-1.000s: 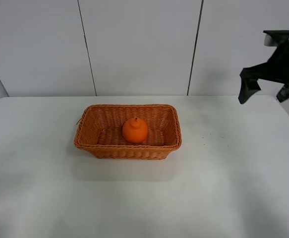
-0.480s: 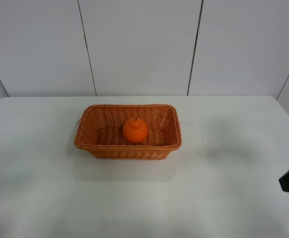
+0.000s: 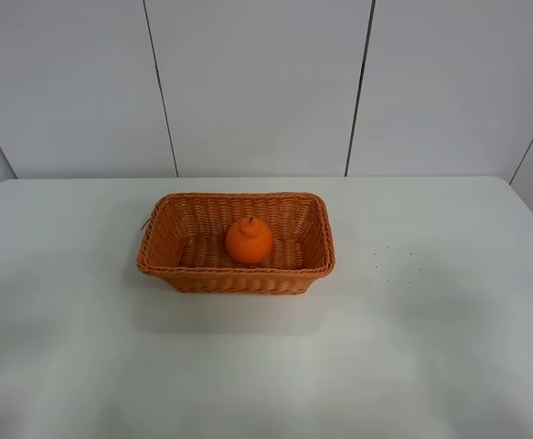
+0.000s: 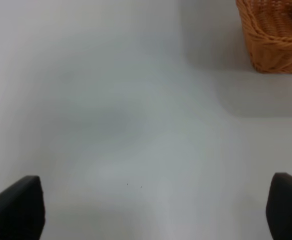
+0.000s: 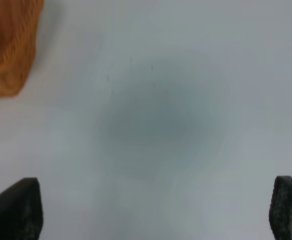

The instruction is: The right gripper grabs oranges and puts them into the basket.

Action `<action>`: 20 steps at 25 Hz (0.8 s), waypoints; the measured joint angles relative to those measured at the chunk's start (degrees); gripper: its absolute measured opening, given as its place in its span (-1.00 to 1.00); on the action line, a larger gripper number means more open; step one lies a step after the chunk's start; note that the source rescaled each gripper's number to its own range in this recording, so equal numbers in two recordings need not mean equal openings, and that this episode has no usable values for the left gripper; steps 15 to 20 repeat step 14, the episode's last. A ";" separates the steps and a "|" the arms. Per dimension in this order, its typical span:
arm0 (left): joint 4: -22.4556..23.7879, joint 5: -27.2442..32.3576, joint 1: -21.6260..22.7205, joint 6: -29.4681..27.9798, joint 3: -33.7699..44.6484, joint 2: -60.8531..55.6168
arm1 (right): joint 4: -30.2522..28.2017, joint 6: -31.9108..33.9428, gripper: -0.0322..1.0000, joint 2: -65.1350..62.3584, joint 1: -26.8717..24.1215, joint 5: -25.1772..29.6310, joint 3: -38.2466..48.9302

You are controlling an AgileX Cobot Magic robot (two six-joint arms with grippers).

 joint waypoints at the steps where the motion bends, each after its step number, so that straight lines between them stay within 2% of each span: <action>1: 0.00 0.00 0.00 0.00 0.00 0.00 | 0.00 0.00 1.00 -1.93 0.00 0.00 0.00; 4: 0.00 0.00 0.00 0.00 0.00 0.00 | -0.06 -0.06 1.00 -5.01 0.00 0.00 0.00; 20: 0.00 0.00 0.00 0.00 0.00 0.00 | -0.17 -0.11 1.00 -5.12 0.00 0.00 0.00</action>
